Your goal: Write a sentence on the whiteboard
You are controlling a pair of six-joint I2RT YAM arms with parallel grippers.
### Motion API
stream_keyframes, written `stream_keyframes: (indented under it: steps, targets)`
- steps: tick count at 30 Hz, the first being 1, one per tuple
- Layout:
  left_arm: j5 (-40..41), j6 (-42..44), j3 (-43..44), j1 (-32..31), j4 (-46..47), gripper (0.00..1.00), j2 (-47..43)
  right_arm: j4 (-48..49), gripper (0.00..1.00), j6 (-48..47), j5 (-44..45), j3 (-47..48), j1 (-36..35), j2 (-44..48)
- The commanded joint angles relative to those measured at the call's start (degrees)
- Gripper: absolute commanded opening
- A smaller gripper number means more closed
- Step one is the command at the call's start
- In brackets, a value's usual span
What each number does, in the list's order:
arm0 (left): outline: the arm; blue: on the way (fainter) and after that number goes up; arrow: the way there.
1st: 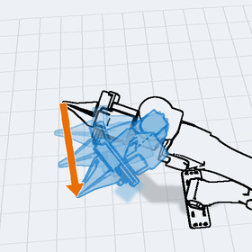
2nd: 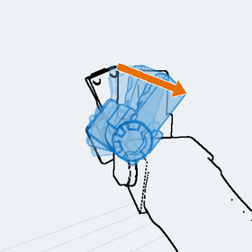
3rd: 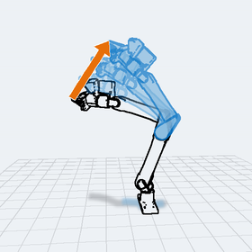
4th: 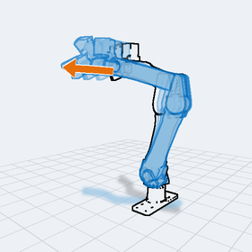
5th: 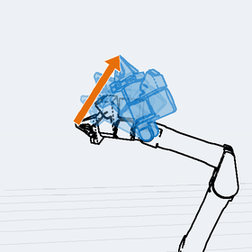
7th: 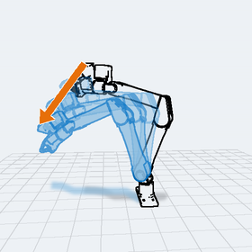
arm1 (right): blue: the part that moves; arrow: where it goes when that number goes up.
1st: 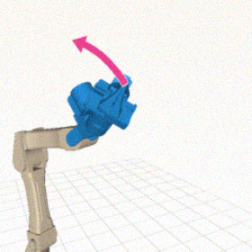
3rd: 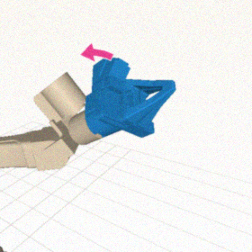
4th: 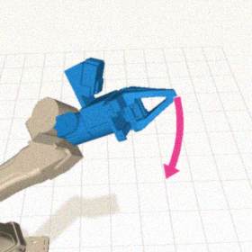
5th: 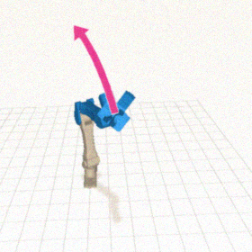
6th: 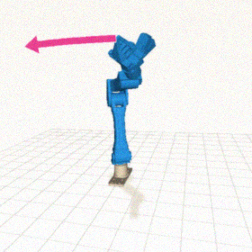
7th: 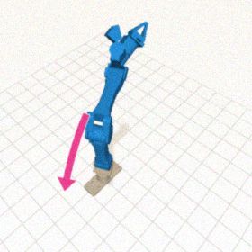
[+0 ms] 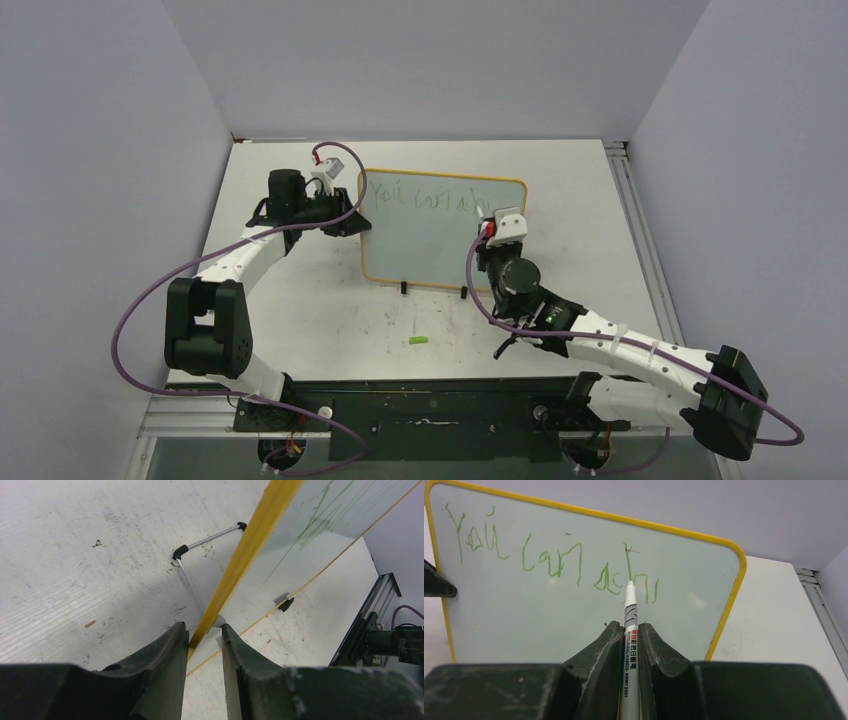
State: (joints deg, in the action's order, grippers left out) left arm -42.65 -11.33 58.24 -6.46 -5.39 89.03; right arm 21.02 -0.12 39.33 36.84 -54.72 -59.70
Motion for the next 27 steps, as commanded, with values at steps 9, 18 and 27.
stream_keyframes:
  steps: [9,18,27]
  targets:
    - [-0.11,0.79,2.34,-0.57,0.21,0.28,-1.9,2.95,0.05,1.98,-6.79,2.4,8.26,0.98]
    - [-0.15,0.87,2.37,-0.57,0.11,0.28,-1.67,3.77,0.05,2.22,-8.88,1.74,9.38,0.95]
    - [-0.18,0.82,2.37,-0.57,0.11,0.28,-1.67,3.29,0.05,3.08,-6.74,2.0,10.28,-0.09]
